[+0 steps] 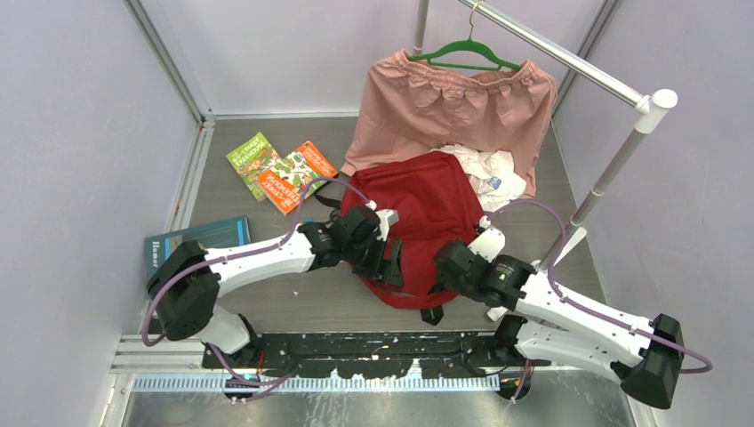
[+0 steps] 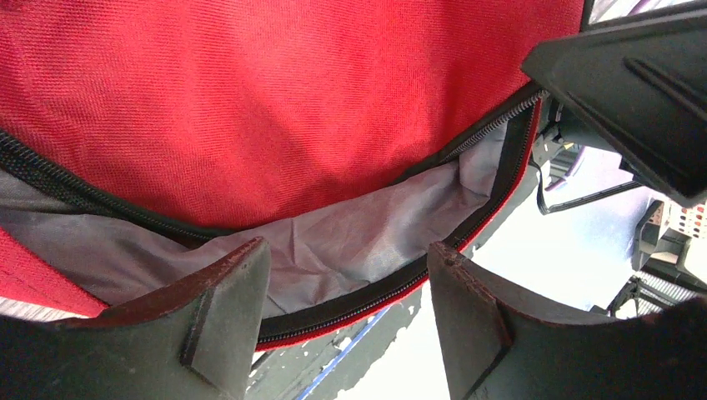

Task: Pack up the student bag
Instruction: Adjust the student bag at the center of the board.

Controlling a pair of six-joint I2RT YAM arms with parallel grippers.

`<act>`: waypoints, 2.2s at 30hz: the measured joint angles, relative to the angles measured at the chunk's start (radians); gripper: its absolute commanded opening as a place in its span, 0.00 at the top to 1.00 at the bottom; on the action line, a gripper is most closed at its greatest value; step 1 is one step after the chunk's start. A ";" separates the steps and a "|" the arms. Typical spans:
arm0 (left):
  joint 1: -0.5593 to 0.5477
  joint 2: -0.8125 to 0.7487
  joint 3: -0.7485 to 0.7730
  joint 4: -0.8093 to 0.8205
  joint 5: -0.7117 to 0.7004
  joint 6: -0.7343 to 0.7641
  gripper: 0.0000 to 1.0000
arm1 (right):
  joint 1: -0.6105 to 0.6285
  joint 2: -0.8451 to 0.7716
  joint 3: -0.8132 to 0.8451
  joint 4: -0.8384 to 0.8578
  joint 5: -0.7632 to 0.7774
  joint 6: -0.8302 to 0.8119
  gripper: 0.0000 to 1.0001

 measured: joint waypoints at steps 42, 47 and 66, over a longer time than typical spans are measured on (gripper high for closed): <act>-0.071 -0.336 -0.010 -0.018 -0.358 0.248 0.20 | -0.448 0.293 0.371 0.313 -0.124 -0.456 0.99; -0.107 -0.210 -0.003 0.073 -0.344 0.283 0.20 | -0.449 0.282 0.372 0.310 -0.128 -0.459 0.99; -0.120 -0.002 0.101 0.141 -0.261 0.298 0.57 | -0.449 0.260 0.372 0.292 -0.152 -0.460 0.99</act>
